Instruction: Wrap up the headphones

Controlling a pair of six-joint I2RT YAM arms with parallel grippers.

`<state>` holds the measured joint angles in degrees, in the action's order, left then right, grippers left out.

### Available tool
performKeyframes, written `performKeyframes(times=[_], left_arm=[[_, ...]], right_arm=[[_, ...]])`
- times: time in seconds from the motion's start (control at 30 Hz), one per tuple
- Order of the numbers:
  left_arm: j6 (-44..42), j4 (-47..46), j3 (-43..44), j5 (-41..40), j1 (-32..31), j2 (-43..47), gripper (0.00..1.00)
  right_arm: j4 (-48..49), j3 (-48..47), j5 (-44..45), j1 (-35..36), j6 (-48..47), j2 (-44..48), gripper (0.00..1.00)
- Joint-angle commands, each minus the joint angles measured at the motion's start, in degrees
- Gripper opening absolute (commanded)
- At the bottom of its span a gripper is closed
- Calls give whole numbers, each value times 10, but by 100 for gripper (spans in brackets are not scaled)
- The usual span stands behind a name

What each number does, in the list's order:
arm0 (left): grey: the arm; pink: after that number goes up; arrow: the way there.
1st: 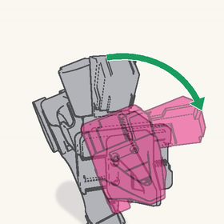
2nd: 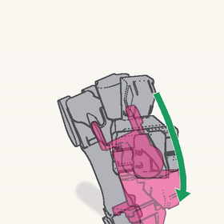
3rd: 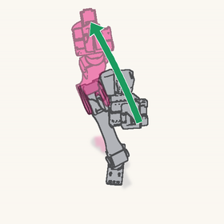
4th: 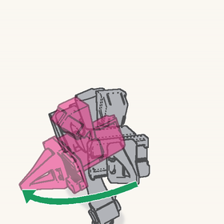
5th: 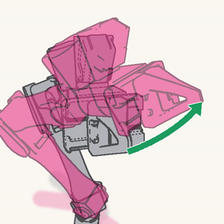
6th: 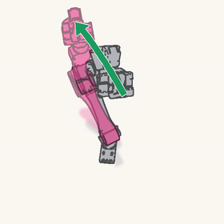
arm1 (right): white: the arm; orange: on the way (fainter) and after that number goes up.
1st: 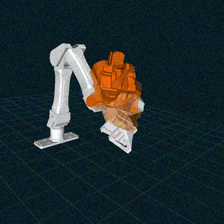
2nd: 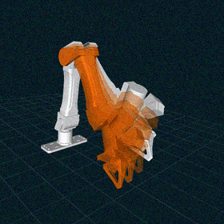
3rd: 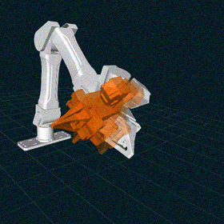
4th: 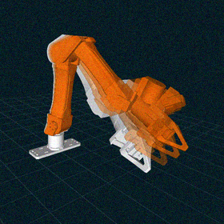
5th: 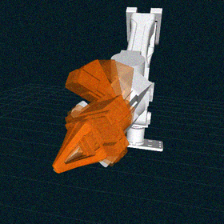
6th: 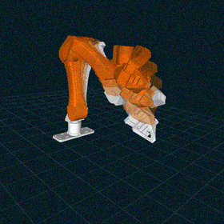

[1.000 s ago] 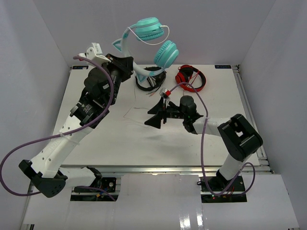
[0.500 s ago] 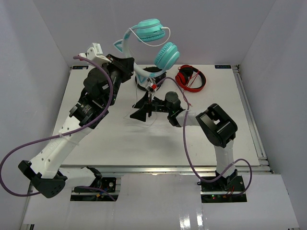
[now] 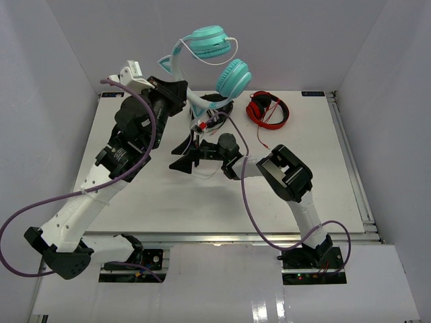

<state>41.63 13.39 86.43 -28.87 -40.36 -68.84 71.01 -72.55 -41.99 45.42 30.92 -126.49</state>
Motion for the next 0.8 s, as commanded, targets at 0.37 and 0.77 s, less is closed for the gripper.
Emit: performKeyframes(times=[0.37,0.77], left_arm=[[13,-38,12,-13,-2,38,0],[-71,-50,-33,-135,-1,78,0]], right_arm=[[172,23,4,2,106,-1,8],[-623,197,0,0,-444,389,8]])
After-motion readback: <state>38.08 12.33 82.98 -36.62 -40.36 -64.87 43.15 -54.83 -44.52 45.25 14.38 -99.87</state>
